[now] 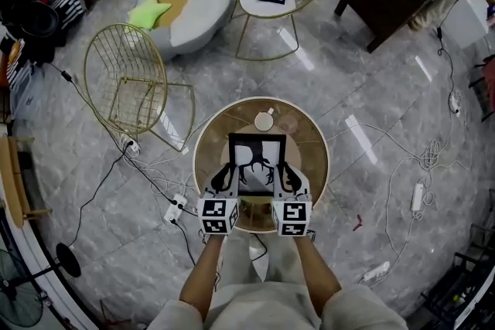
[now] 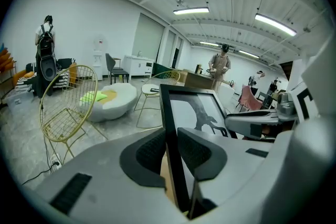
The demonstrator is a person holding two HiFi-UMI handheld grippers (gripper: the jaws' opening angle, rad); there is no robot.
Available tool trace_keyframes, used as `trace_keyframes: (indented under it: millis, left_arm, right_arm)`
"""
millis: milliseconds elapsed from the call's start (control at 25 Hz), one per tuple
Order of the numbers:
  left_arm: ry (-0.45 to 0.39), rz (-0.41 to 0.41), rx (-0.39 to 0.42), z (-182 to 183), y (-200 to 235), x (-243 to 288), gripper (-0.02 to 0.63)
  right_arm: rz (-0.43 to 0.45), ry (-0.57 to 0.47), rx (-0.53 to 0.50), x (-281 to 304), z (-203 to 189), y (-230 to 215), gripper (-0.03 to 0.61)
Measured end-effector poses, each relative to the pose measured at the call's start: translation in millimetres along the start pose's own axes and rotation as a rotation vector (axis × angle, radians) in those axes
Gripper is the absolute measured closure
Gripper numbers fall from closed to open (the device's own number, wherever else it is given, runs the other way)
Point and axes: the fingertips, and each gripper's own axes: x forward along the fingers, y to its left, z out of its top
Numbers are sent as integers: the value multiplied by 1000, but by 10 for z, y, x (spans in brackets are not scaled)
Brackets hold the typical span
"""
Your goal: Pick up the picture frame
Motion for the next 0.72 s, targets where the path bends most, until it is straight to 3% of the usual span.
trace_keyframes:
  millis: [720]
  left_arm:
    - [-209,-27,84,1462,-597,-448,541]
  right_arm:
    - [-55,-229,-26,-748,1380,-335,503]
